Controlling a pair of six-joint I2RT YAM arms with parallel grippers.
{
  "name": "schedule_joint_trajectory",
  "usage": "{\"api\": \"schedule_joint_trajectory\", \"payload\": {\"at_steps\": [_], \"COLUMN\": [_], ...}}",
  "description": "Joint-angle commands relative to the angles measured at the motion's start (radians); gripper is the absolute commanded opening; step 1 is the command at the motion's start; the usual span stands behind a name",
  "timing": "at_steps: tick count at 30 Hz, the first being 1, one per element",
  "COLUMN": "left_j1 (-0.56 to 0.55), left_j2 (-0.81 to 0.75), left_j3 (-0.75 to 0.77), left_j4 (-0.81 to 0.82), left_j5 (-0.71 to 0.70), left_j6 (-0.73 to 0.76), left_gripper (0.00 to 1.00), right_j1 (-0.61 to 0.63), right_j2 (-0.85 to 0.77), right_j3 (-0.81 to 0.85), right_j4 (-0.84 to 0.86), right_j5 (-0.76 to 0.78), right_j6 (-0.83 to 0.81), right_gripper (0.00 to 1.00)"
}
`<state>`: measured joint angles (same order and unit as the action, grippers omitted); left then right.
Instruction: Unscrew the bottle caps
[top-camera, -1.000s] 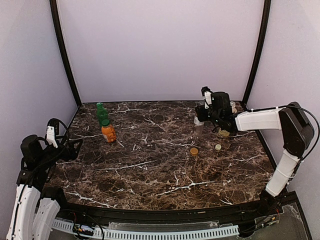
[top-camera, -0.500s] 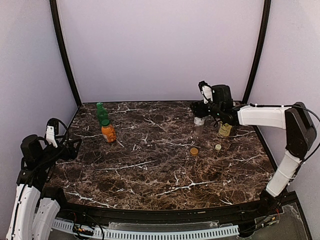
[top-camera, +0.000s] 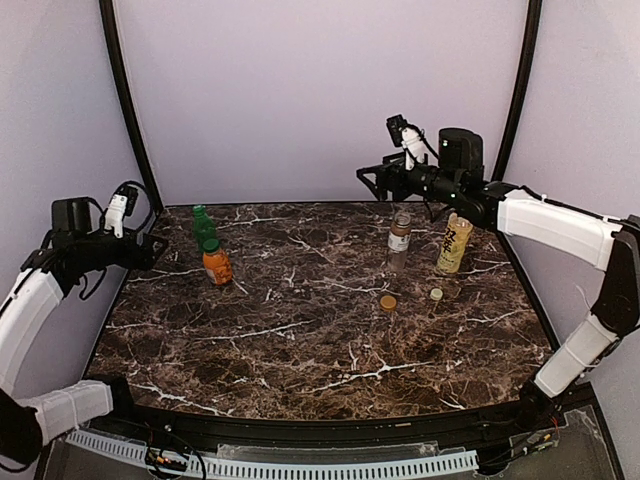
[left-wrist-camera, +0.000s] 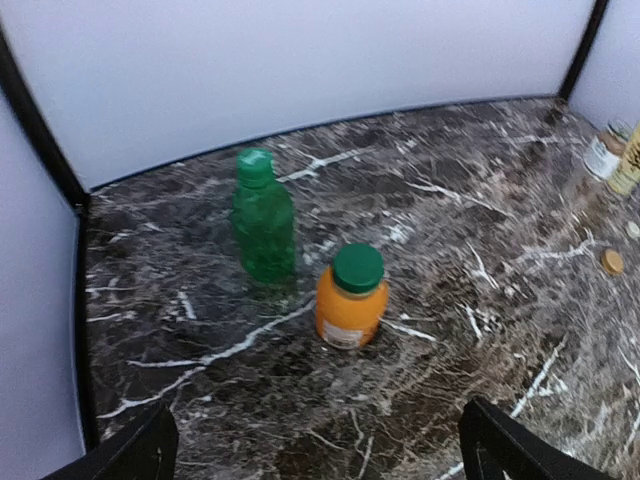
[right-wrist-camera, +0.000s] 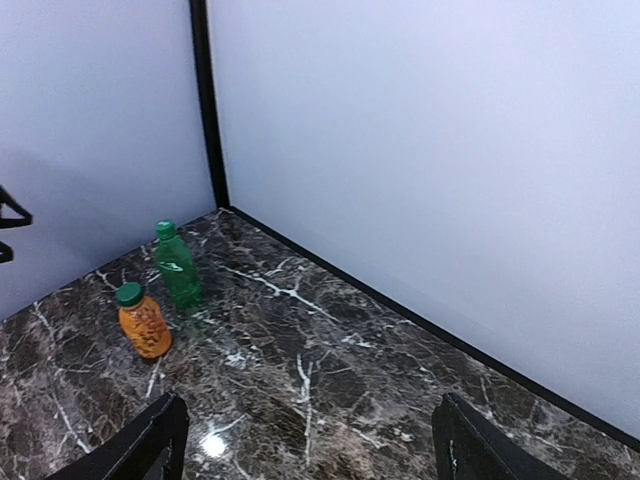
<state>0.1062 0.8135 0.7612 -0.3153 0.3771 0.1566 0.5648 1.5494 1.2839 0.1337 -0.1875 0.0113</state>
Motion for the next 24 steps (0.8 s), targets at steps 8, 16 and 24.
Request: {"api": "schedule_joint_trajectory", "payload": {"at_steps": [8, 16, 24], "left_j1": [-0.243, -0.296, -0.298], "left_j2": [0.682, 0.83, 0.923], "left_j3": [0.601, 0.672, 0.679], "left_j4": [-0.607, -0.472, -0.368], "left_j5": [-0.015, -0.071, -0.173], "left_j6": [0.244, 0.235, 0.196], "left_gripper": [0.98, 0.84, 0.77], "right_j1": [0.122, 0.138, 0.148], "right_j2": [-0.011, -0.013, 0.014], "right_j3": [0.0, -0.01, 0.023], "right_j4": [-0.01, -0.017, -0.029], "right_j5": [-0.114, -0.105, -0.116], "right_j6": [-0.079, -0.064, -0.054], "right_gripper": [0.84, 0.84, 0.84]}}
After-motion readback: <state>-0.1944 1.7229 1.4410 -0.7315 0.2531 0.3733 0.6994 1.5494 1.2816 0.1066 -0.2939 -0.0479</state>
